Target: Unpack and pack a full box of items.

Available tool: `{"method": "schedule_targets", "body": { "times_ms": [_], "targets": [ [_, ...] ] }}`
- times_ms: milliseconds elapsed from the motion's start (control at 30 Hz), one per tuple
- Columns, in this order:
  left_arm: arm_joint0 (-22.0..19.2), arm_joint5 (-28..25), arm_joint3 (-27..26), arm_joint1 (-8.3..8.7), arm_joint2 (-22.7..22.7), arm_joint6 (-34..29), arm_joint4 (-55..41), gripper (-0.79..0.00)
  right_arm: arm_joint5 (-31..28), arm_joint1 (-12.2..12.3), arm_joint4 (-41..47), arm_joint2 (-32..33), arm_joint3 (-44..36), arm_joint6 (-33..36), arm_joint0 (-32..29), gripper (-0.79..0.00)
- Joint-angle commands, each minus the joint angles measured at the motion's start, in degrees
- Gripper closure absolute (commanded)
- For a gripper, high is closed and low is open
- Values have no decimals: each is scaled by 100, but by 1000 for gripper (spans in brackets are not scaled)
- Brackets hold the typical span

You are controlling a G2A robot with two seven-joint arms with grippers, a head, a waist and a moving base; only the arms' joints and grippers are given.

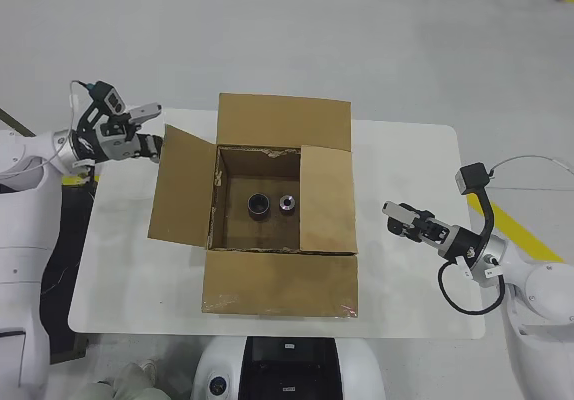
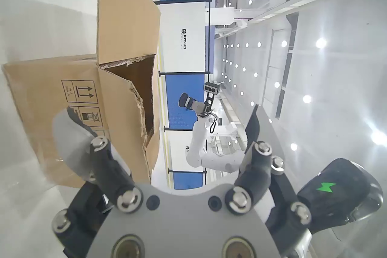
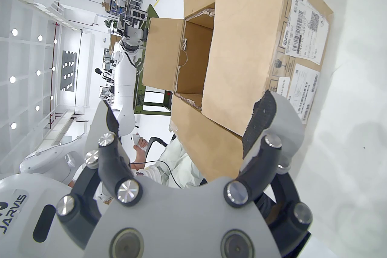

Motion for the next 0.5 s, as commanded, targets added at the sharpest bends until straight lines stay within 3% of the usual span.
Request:
{"method": "schedule_targets", "body": {
  "times_ms": [0,467],
  "targets": [
    [-46,5,31,-11,98,-49,-44,-785,0,0,0,0,0,0,0,-785],
    [-644,160,-171,-145,780,-145,-533,-785,0,0,0,0,0,0,0,-785]
  ]
}}
